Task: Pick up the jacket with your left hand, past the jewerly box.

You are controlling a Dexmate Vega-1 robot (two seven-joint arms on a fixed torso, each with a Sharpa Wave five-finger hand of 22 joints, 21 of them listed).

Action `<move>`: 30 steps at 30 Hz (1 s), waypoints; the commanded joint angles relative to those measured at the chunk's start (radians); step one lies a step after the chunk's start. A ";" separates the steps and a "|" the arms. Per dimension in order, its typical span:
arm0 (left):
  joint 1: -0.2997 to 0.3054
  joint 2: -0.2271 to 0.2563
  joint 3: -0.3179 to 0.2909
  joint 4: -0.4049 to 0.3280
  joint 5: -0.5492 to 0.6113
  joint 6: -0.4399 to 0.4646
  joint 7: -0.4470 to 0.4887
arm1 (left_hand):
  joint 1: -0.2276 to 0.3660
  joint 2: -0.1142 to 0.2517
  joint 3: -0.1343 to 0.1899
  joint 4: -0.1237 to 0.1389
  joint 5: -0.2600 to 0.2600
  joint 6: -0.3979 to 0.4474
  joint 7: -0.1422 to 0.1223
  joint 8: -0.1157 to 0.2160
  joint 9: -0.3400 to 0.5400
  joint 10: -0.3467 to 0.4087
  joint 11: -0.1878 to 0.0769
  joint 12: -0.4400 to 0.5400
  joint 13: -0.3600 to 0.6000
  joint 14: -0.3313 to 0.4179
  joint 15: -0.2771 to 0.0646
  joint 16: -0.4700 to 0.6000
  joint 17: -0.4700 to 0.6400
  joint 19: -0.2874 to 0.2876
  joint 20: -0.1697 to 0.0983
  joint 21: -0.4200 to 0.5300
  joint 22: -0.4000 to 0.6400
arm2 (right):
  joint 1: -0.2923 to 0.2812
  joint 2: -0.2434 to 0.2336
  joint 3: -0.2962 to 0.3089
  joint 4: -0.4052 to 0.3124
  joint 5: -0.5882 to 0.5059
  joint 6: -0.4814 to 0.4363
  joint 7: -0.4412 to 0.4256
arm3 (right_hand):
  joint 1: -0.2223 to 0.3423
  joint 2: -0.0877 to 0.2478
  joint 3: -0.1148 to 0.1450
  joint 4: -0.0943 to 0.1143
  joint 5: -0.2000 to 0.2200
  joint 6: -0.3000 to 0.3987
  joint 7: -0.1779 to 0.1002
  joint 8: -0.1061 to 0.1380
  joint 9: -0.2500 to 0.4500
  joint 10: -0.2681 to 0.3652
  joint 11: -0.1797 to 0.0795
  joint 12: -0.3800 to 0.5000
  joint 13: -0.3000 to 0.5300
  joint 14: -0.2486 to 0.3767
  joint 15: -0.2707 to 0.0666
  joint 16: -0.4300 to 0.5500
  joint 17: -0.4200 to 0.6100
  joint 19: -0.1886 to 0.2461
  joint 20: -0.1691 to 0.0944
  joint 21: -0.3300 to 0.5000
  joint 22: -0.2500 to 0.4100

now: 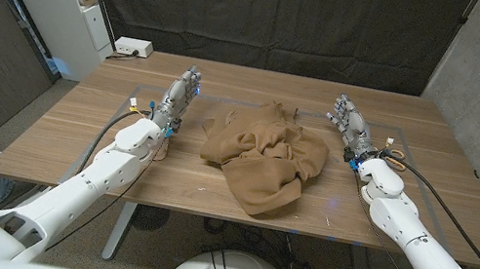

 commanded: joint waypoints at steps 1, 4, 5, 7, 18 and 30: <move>0.001 -0.001 0.003 -0.017 0.006 0.018 0.020 | 0.012 0.004 0.008 0.000 0.006 0.000 0.009 0.006 0.005 -0.008 -0.002 0.007 0.003 -0.007 0.001 0.004 0.003 -0.010 0.002 0.004 0.005 | -0.014 0.000 0.009 -0.006 0.017 -0.002 0.002 | 0.008 0.000 0.007 0.001 0.005 0.011 0.000 0.006 0.000 0.009 0.003 0.006 0.000 0.009 0.001 0.006 0.004 0.006 0.000 0.003 0.004; 0.003 -0.002 0.005 -0.019 0.007 0.021 0.022 | 0.013 0.005 0.009 -0.001 0.005 -0.001 0.008 0.005 0.005 -0.009 -0.003 0.007 0.002 -0.008 0.001 0.004 0.003 -0.011 0.003 0.004 0.005 | -0.020 -0.003 0.012 -0.013 0.019 -0.004 -0.003 | 0.008 0.000 0.006 0.000 0.005 0.012 0.000 0.006 -0.001 0.010 0.003 0.006 -0.001 0.010 0.001 0.006 0.002 0.006 0.001 0.002 0.004; 0.004 -0.002 0.006 -0.020 0.007 0.022 0.022 | 0.013 0.006 0.009 -0.001 0.005 -0.001 0.007 0.005 0.005 -0.009 -0.002 0.007 0.001 -0.008 0.001 0.004 0.003 -0.011 0.003 0.004 0.005 | -0.022 -0.003 0.015 -0.016 0.023 -0.007 -0.005 | 0.007 0.000 0.006 0.001 0.005 0.014 0.000 0.006 -0.002 0.011 0.004 0.006 -0.002 0.009 0.000 0.006 0.002 0.005 0.001 0.001 0.004; 0.004 -0.001 0.007 -0.022 0.007 0.024 0.020 | 0.014 0.007 0.009 -0.002 0.005 -0.001 0.006 0.005 0.005 -0.010 -0.003 0.006 0.000 -0.008 0.001 0.004 0.003 -0.012 0.004 0.004 0.005 | -0.025 -0.005 0.017 -0.019 0.021 -0.002 -0.006 | 0.007 0.000 0.005 0.001 0.005 0.014 0.001 0.006 -0.003 0.011 0.005 0.006 -0.003 0.010 0.000 0.006 0.001 0.005 0.002 0.000 0.004; 0.018 0.013 0.009 -0.065 0.018 0.033 0.034 | 0.017 0.012 0.011 -0.004 0.004 -0.001 0.006 0.004 0.004 -0.010 -0.003 0.007 -0.005 -0.009 0.002 0.003 0.002 -0.018 0.009 0.003 0.005 | -0.047 -0.019 0.033 -0.052 0.025 0.002 -0.023 | 0.006 0.001 0.003 -0.001 0.003 0.018 -0.002 0.005 -0.007 0.014 0.003 0.005 -0.008 0.012 0.001 0.007 -0.003 0.004 0.004 -0.005 0.004; 0.042 0.037 0.004 -0.114 0.033 0.021 0.037 | 0.022 0.018 0.013 -0.008 0.002 0.004 0.008 0.005 0.004 0.001 -0.003 0.011 -0.011 0.000 0.004 0.006 0.002 -0.015 0.015 0.006 0.005 | -0.054 -0.018 0.040 -0.046 0.033 0.001 -0.029 | 0.004 0.003 0.000 -0.002 0.002 0.020 -0.005 0.004 -0.010 0.015 0.002 0.004 -0.013 0.015 -0.001 0.007 -0.007 0.006 0.004 -0.009 0.004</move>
